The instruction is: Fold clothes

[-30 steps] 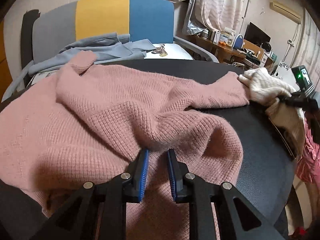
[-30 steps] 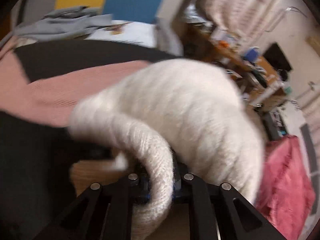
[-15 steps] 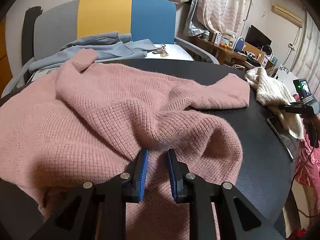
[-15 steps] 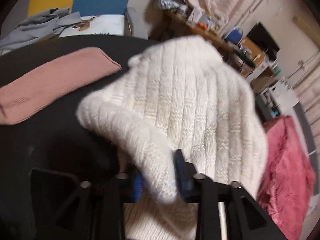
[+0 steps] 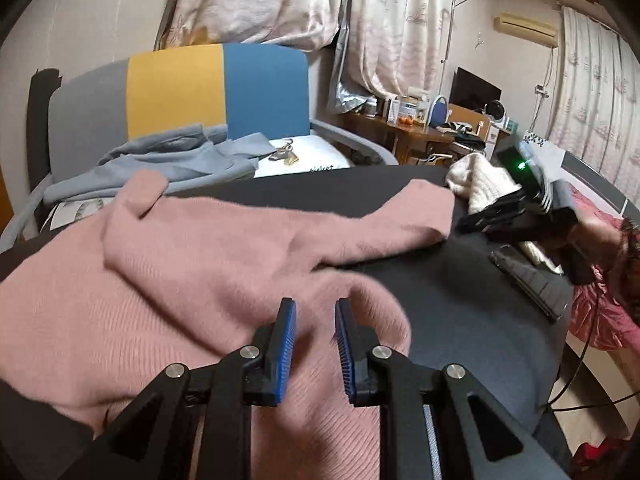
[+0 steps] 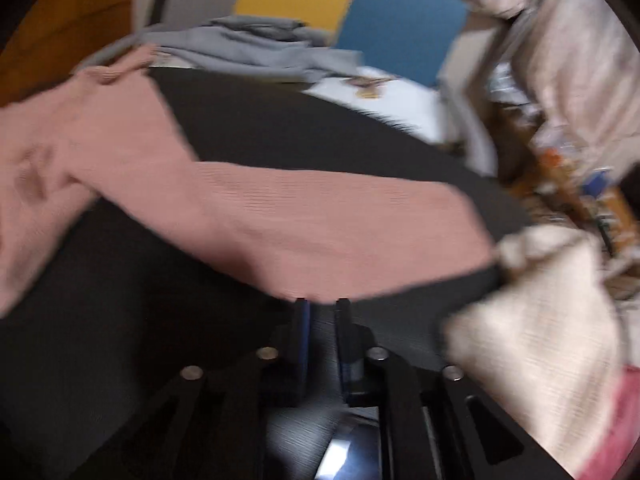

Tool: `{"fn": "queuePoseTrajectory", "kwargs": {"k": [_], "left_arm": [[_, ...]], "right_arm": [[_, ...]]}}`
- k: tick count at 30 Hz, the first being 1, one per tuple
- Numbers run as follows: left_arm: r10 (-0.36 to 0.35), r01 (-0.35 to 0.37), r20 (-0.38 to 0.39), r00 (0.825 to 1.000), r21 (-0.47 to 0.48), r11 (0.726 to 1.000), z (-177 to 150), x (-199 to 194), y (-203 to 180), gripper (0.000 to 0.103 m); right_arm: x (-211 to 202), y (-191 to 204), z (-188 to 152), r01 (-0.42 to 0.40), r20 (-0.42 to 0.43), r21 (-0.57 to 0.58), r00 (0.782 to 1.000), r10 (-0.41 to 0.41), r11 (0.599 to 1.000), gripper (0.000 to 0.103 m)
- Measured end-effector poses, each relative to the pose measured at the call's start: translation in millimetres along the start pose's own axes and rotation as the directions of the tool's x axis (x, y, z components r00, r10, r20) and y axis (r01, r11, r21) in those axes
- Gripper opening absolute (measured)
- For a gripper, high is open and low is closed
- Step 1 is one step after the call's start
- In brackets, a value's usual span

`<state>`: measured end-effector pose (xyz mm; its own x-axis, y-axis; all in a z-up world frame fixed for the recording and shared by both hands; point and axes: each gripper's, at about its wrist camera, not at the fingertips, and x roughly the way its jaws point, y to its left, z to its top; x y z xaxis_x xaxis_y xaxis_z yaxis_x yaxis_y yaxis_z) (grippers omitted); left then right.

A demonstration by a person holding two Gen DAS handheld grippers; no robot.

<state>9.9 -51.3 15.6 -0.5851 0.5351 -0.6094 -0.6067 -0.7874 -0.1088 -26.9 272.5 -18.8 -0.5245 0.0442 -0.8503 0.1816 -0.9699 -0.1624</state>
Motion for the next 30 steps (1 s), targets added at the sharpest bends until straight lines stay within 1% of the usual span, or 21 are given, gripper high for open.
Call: {"fn": "queuePoseTrajectory", "kwargs": {"k": [1,2,3,4,8,9,10,11,12,15,18,21,24,26,27,28,30], "left_arm": [[0.001,-0.001,-0.001,1.000,-0.001,1.000,3,2,0,0.021],[0.002,-0.002,-0.016,1.000,-0.001,1.000,4,7,-1,0.021],[0.004,-0.004,-0.039,0.999,0.000,1.000,3,14,-1,0.021],[0.007,-0.007,-0.061,0.998,0.001,1.000,3,20,-2,0.021],[0.011,-0.011,-0.143,0.990,0.005,1.000,0,45,-6,0.021],[0.011,-0.009,-0.155,0.988,0.011,1.000,-3,48,-8,0.021],[0.015,-0.011,-0.161,0.987,0.024,1.000,-6,49,-11,0.021],[0.020,-0.014,-0.164,0.986,0.041,0.999,-9,50,-15,0.021],[0.029,-0.019,-0.169,0.985,0.060,0.998,-12,51,-17,0.021],[0.056,-0.037,-0.180,0.982,0.109,0.993,-18,53,-22,0.022],[0.047,-0.032,-0.181,0.982,0.082,0.996,-18,51,-20,0.022],[0.037,-0.027,-0.169,0.985,0.059,0.998,-15,47,-15,0.022],[0.057,-0.047,-0.149,0.987,0.069,0.997,-10,42,-14,0.021],[0.072,-0.061,-0.141,0.987,0.077,0.995,-7,41,-13,0.020],[0.071,-0.060,-0.146,0.987,0.079,0.995,-7,41,-11,0.016],[0.066,-0.055,-0.152,0.986,0.080,0.995,-7,41,-10,0.010],[0.064,-0.050,-0.167,0.984,0.083,0.995,-9,44,-7,0.010]], "right_arm": [[4,1,0,-0.012,0.002,-0.013,1.000,0.012,1.000,0.048],[8,3,1,-0.020,0.002,-0.027,1.000,0.020,0.999,0.053],[12,2,2,-0.014,0.005,-0.038,1.000,0.015,0.999,0.055],[16,0,3,-0.006,0.010,-0.049,1.000,0.006,0.999,0.053],[33,2,3,0.027,0.034,-0.026,0.999,-0.026,0.999,0.052],[37,1,5,0.016,0.043,-0.016,0.999,-0.016,1.000,0.049],[41,-1,7,0.001,0.053,-0.003,0.999,-0.001,1.000,0.030],[44,2,11,-0.004,0.049,0.018,0.999,0.004,1.000,0.021],[43,6,13,0.015,0.044,0.031,0.999,-0.017,0.999,0.009],[21,8,22,0.020,0.076,0.052,0.997,-0.024,0.998,0.008],[-3,9,32,0.020,0.110,0.074,0.994,-0.028,0.997,0.008],[-36,6,44,-0.009,0.157,0.083,0.988,-0.004,0.997,0.008],[-67,3,55,-0.040,0.185,0.090,0.983,0.023,0.995,0.008],[-87,2,60,-0.090,0.201,0.108,0.977,0.067,0.990,0.007],[-98,1,62,-0.127,0.206,0.122,0.973,0.100,0.984,0.007],[-102,-3,67,-0.177,0.204,0.142,0.968,0.147,0.974,0.007],[-107,-11,76,-0.269,0.200,0.186,0.952,0.231,0.945,0.007]]}}
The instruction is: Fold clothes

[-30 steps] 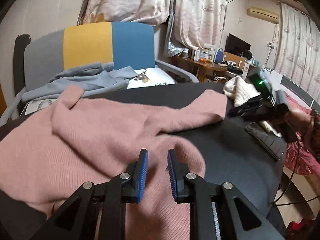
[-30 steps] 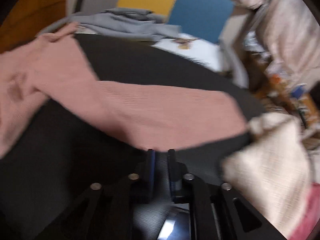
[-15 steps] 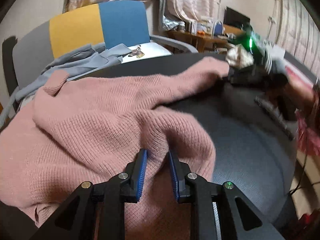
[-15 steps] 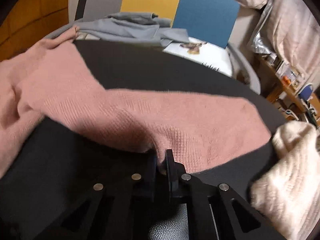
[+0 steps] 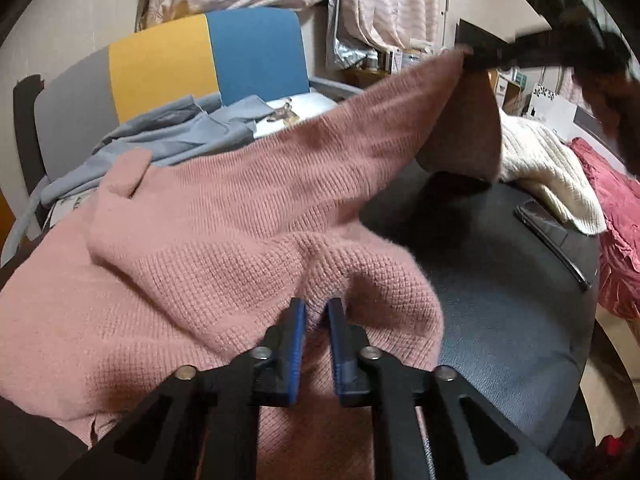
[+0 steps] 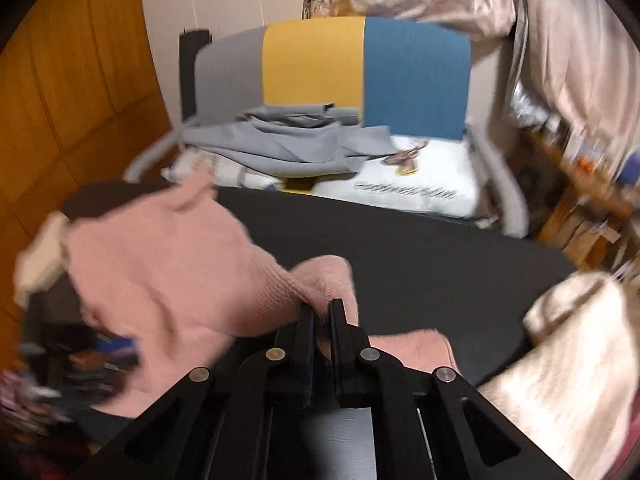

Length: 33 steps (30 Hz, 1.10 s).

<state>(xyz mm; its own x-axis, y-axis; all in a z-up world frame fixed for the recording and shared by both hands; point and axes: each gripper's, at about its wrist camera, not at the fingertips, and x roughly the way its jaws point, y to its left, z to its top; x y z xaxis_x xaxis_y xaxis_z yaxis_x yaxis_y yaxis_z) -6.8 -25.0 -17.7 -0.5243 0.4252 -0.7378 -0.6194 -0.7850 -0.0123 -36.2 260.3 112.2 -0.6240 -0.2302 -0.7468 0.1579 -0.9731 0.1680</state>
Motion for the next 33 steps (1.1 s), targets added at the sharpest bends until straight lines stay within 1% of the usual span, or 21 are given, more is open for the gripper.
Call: {"fn": "queuePoseTrajectory", "kwargs": {"k": [2,4,5,6,11,15,18,22,23,25,26,27,28,30,32,33], "left_arm": [[-0.004,0.004,-0.013,1.000,-0.002,1.000,-3,3,2,0.010],[-0.011,0.011,-0.021,1.000,-0.008,1.000,-6,6,4,0.010],[-0.015,0.014,-0.024,1.000,-0.012,1.000,-7,7,5,0.011],[-0.017,0.016,-0.026,1.000,-0.017,1.000,-9,9,6,0.012],[-0.025,0.024,-0.010,1.000,-0.032,0.999,-17,8,6,0.012],[-0.027,0.027,-0.007,1.000,-0.036,0.999,-19,9,5,0.012],[-0.027,0.026,-0.007,1.000,-0.036,0.999,-21,10,2,0.014],[-0.026,0.026,-0.007,1.000,-0.029,0.999,-22,11,-1,0.017],[-0.024,0.024,-0.008,1.000,-0.024,0.999,-23,11,-3,0.018],[-0.015,0.015,-0.008,1.000,-0.009,1.000,-24,11,-7,0.020],[-0.009,0.009,-0.008,1.000,-0.002,1.000,-24,12,-9,0.020],[-0.006,0.006,-0.007,1.000,0.003,1.000,-24,12,-10,0.021],[-0.005,0.005,-0.007,1.000,0.005,1.000,-25,11,-11,0.022],[-0.001,0.001,-0.006,1.000,0.011,1.000,-25,10,-12,0.022],[-0.005,0.005,-0.001,1.000,0.003,1.000,-24,7,-12,0.022],[-0.006,0.006,0.002,1.000,-0.004,1.000,-22,5,-11,0.022]], "right_arm": [[10,-11,14,-0.051,-0.026,0.055,0.998,0.053,0.997,0.007],[25,-24,25,-0.058,-0.039,0.104,0.997,0.062,0.993,0.006],[41,-31,32,-0.060,-0.058,0.126,0.996,0.067,0.990,0.006],[55,-38,36,-0.042,-0.076,0.141,0.996,0.053,0.989,0.006],[128,-68,49,0.063,-0.160,0.205,0.987,-0.030,0.977,0.006],[159,-76,45,0.104,-0.195,0.222,0.979,-0.060,0.970,0.006],[179,-79,38,0.143,-0.211,0.217,0.973,-0.097,0.966,0.006],[196,-89,29,0.205,-0.197,0.223,0.967,-0.162,0.953,0.007],[195,-92,27,0.202,-0.189,0.238,0.969,-0.158,0.950,0.009],[193,-99,23,0.187,-0.174,0.274,0.974,-0.143,0.943,0.015],[183,-102,22,0.178,-0.148,0.292,0.979,-0.139,0.940,0.017],[170,-104,22,0.168,-0.119,0.309,0.983,-0.137,0.936,0.022],[152,-103,21,0.162,-0.083,0.304,0.986,-0.143,0.939,0.032],[115,-100,19,0.165,-0.023,0.275,0.986,-0.165,0.947,0.044],[76,-93,8,0.191,0.004,0.211,0.980,-0.197,0.959,0.045],[61,-88,1,0.210,-0.005,0.182,0.977,-0.212,0.961,0.048]]}}
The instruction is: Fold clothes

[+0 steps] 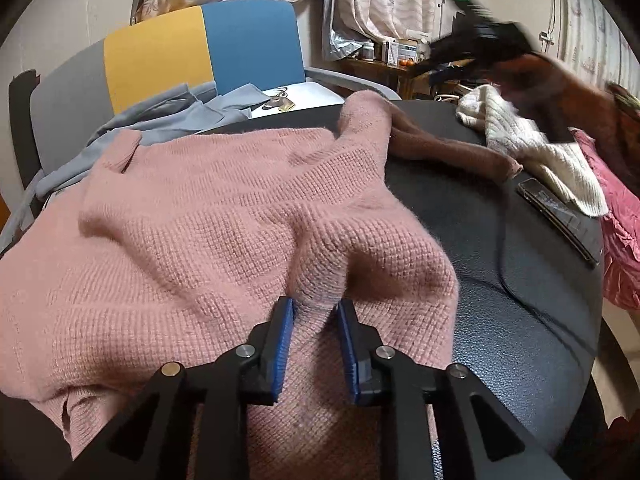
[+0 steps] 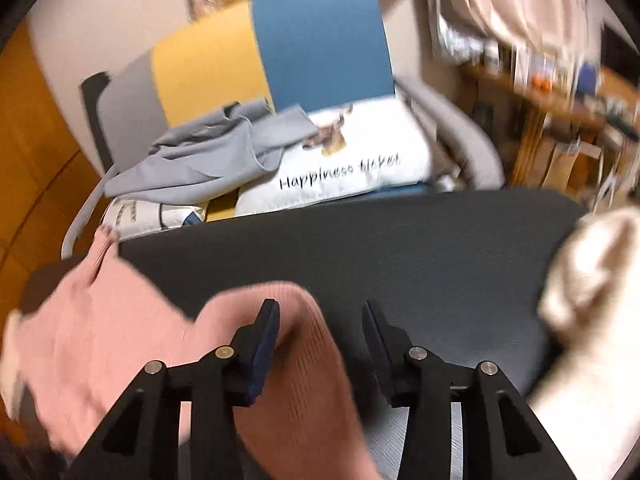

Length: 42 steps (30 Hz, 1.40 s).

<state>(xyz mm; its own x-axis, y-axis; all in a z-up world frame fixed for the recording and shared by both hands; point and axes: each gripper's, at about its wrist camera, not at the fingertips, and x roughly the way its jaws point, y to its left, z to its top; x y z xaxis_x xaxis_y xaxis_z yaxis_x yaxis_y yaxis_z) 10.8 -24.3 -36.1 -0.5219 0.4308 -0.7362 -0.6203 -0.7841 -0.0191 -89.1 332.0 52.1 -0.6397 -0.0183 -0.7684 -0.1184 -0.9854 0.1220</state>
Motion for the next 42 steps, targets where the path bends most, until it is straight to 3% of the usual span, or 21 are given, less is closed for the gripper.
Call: {"fn": "queuePoseTrajectory", "kwargs": {"k": [4,7,10,12,14,17,18,19,20,23,26,30,36,38,42], "left_arm": [[-0.006,0.007,0.050,0.999,-0.028,1.000,3,-26,-3,0.022],[0.031,-0.032,0.072,0.997,0.016,0.999,-4,-43,-9,0.022],[0.087,-0.087,0.010,0.996,0.085,0.993,-15,-34,-14,0.022],[0.073,-0.069,-0.038,0.997,0.092,0.993,-22,-26,-18,0.022],[0.071,-0.068,-0.038,0.997,0.084,0.994,-27,-24,-20,0.022],[0.090,-0.088,-0.031,0.995,0.059,0.994,-27,-22,-17,0.023],[0.091,-0.090,-0.030,0.995,0.047,0.995,-25,-22,-15,0.023],[0.093,-0.092,-0.017,0.996,0.036,0.995,-23,-24,-13,0.023],[0.096,-0.096,0.006,0.995,0.029,0.995,-21,-28,-11,0.023],[0.144,-0.146,0.046,0.988,0.041,0.988,-11,-32,-5,0.023],[0.203,-0.203,0.013,0.979,0.051,0.978,-6,-17,6,0.023],[0.192,-0.192,0.004,0.981,0.013,0.981,-10,-8,13,0.023],[0.216,-0.216,0.006,0.976,0.036,0.976,-17,-9,8,0.023],[0.213,-0.213,0.005,0.977,0.030,0.977,-17,-9,9,0.023],[0.207,-0.207,0.007,0.978,0.025,0.978,-17,-8,11,0.023]], "right_arm": [[-46,-2,-47,0.056,-0.042,-0.113,0.997,-0.061,0.992,0.060],[-55,6,-91,0.074,-0.087,-0.159,0.992,-0.088,0.985,0.074],[-44,8,-124,0.122,-0.108,-0.212,0.983,-0.147,0.970,0.074],[-32,9,-134,0.166,-0.105,-0.230,0.975,-0.195,0.959,0.074],[-23,6,-135,0.168,-0.099,-0.194,0.977,-0.190,0.966,0.074],[-5,1,-129,0.158,-0.100,-0.112,0.981,-0.169,0.981,0.073],[0,1,-127,0.136,-0.117,-0.104,0.982,-0.148,0.985,0.059],[6,2,-125,0.111,-0.135,-0.096,0.983,-0.124,0.989,0.026],[11,3,-123,0.087,-0.154,-0.089,0.983,-0.100,0.992,0.018],[5,11,-115,0.059,-0.150,-0.100,0.986,-0.074,0.993,0.015],[-16,16,-101,0.003,-0.124,-0.088,0.992,-0.014,0.996,0.015],[-50,15,-75,-0.042,-0.062,-0.076,0.997,0.037,0.996,0.015],[-89,3,-23,-0.070,0.013,-0.047,0.997,0.070,0.996,0.015],[-94,-6,-2,-0.070,0.034,-0.020,0.997,0.071,0.997,0.015],[-79,-27,34,0.030,0.022,-0.027,0.999,-0.029,0.999,0.015]]}}
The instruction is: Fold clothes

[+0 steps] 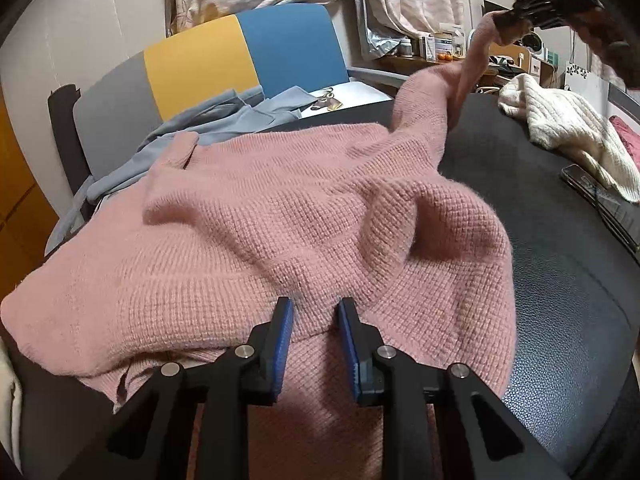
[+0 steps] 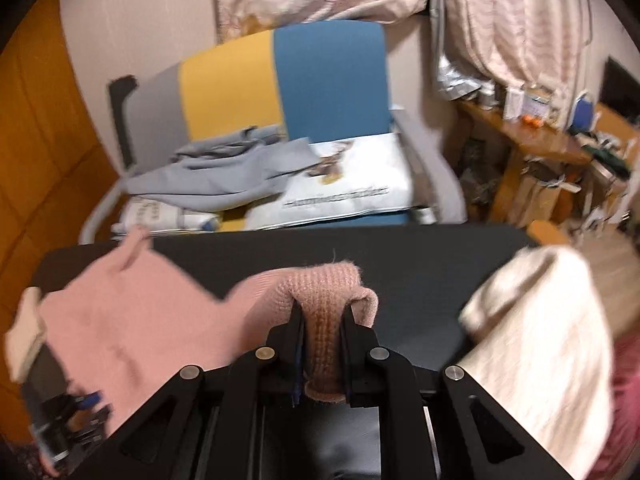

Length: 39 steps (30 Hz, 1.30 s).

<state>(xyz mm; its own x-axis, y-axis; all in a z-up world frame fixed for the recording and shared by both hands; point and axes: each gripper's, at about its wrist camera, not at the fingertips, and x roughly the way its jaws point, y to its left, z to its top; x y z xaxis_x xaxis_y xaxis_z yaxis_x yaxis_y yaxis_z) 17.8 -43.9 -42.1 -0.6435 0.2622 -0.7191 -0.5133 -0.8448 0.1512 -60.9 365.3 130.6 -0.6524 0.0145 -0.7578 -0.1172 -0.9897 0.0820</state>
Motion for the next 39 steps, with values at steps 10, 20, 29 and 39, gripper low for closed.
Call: {"fn": "queuePoseTrajectory", "kwargs": {"k": [10,20,29,39], "left_arm": [[0.007,-0.007,0.005,1.000,0.004,1.000,-1,3,0,0.024],[-0.008,0.019,0.084,0.996,-0.131,0.991,15,-20,35,0.024],[0.163,-0.164,-0.017,0.986,-0.104,0.981,20,20,63,0.024],[0.184,-0.190,-0.053,0.982,-0.166,0.968,19,17,34,0.023]], "right_arm": [[122,-57,-3,0.247,-0.198,-0.003,0.950,-0.243,0.969,0.017],[71,-12,-28,0.279,0.077,0.044,0.956,-0.282,0.959,0.074],[139,78,-67,0.059,-0.125,-0.200,0.988,-0.085,0.978,0.022],[197,37,-45,0.156,-0.163,-0.108,0.971,-0.172,0.982,0.045]]}}
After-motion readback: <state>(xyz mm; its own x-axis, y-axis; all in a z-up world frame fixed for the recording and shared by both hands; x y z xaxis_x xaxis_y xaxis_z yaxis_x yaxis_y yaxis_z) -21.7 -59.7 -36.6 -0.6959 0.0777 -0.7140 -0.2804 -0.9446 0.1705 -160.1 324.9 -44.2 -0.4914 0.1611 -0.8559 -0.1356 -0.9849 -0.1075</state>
